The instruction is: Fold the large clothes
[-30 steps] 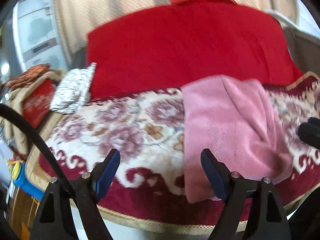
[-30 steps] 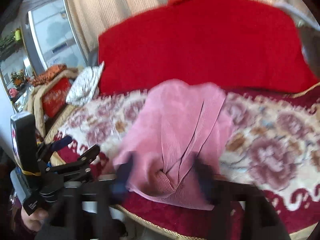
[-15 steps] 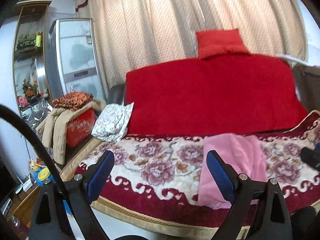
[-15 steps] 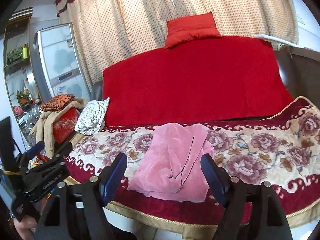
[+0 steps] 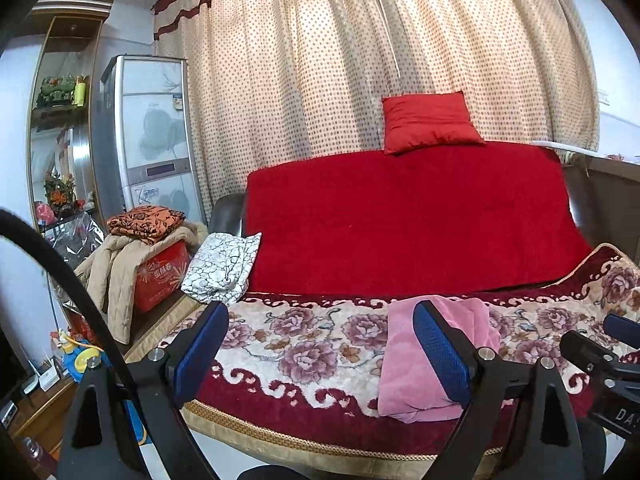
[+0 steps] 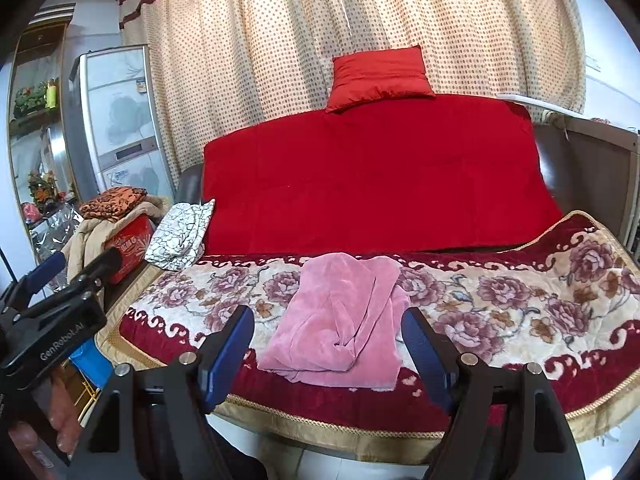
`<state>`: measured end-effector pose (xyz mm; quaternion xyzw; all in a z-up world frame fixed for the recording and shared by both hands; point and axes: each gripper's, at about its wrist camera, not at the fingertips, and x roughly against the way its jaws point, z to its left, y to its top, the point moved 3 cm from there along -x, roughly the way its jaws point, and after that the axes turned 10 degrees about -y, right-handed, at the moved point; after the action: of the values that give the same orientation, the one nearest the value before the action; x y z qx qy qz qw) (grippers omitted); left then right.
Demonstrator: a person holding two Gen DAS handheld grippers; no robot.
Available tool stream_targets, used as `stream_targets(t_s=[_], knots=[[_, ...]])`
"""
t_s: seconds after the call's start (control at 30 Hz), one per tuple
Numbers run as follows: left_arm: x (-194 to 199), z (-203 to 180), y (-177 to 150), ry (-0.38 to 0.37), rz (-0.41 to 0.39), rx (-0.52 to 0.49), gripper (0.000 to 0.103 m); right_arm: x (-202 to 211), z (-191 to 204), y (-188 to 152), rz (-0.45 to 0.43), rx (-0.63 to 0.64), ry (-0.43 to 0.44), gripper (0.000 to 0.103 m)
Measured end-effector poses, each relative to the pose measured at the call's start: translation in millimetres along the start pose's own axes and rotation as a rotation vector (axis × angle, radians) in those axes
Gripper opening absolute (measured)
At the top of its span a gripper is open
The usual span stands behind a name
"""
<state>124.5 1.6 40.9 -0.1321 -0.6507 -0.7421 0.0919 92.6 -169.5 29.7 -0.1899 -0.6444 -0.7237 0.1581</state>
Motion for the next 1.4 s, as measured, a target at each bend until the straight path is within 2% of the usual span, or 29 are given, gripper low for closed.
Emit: stream_targets(t_s=[0.2, 0.47, 1.1, 1.4], knots=[[13, -5, 4, -0.021, -0.004, -0.001, 0.094, 10, 1, 0, 0.0, -0.006, -0.007, 0.08], [24, -10, 7, -0.054, -0.013, -0.008, 0.094, 18, 8, 4, -0.055, 0.055, -0.09, 0.08], [35, -15, 11, -0.057, -0.025, -0.006, 0.094, 47, 2, 15, -0.161, 0.067, -0.161, 0.08], [41, -12, 13, -0.053, -0.042, 0.004, 0.094, 52, 3, 16, -0.174, 0.072, -0.168, 0.08]])
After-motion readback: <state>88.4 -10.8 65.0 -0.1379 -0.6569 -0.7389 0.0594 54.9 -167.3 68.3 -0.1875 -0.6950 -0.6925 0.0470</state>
